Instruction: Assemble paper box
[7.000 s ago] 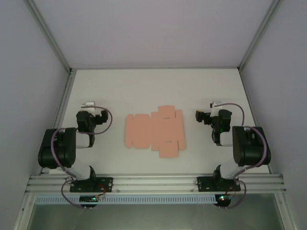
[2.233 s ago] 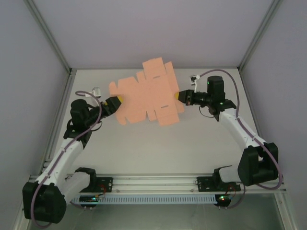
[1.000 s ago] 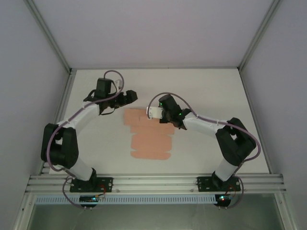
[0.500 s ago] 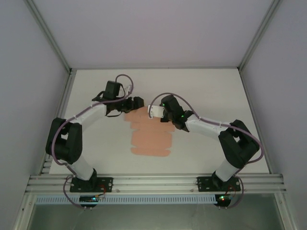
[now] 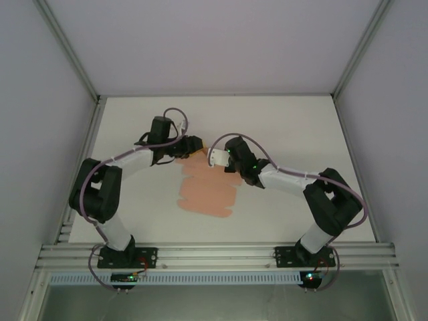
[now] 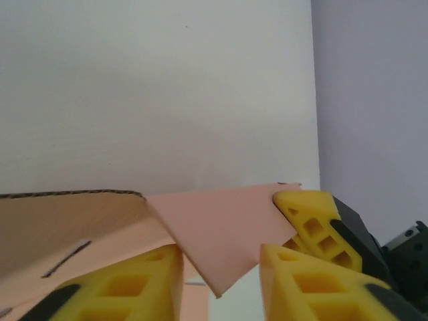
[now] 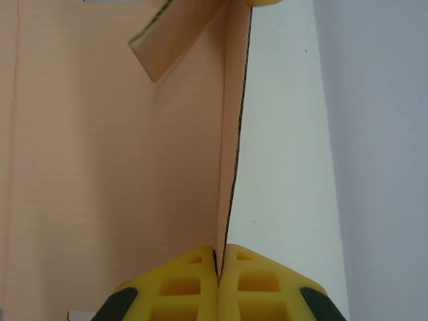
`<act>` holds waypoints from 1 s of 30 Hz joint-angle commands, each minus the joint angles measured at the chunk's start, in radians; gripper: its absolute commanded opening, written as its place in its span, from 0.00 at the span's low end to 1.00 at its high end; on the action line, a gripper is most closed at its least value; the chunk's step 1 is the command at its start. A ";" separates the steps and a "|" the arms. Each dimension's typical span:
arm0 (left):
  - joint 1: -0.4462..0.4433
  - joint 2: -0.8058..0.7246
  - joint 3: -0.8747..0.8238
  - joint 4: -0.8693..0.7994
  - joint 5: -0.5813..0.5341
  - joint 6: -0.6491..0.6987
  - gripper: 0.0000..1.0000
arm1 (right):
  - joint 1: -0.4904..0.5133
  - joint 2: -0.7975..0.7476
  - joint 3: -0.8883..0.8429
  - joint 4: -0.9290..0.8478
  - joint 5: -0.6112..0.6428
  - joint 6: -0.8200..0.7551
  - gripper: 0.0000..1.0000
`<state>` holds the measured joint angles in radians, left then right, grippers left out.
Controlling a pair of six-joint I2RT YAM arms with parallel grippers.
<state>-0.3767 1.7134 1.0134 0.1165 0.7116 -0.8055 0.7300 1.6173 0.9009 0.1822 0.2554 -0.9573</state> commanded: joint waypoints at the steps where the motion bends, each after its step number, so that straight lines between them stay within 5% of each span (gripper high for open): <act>1: -0.037 -0.005 -0.011 0.106 0.002 -0.063 0.24 | 0.042 -0.013 -0.002 0.087 -0.067 0.010 0.00; 9: -0.030 -0.048 -0.048 0.054 -0.022 -0.015 0.26 | 0.037 -0.037 -0.024 0.087 -0.059 0.009 0.00; 18: 0.060 -0.325 -0.158 -0.246 -0.316 0.235 1.00 | -0.043 -0.129 -0.051 0.025 -0.120 0.054 0.00; 25: 0.163 -0.440 -0.309 -0.296 -0.506 0.344 1.00 | -0.127 -0.187 -0.062 -0.027 -0.279 0.125 0.00; 30: 0.163 -0.400 -0.355 -0.225 -0.475 0.386 0.99 | -0.145 -0.182 -0.047 -0.024 -0.297 0.155 0.00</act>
<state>-0.2111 1.2957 0.6708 -0.1394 0.2523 -0.4778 0.5930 1.4487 0.8513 0.1772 0.0063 -0.8490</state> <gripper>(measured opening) 0.994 0.047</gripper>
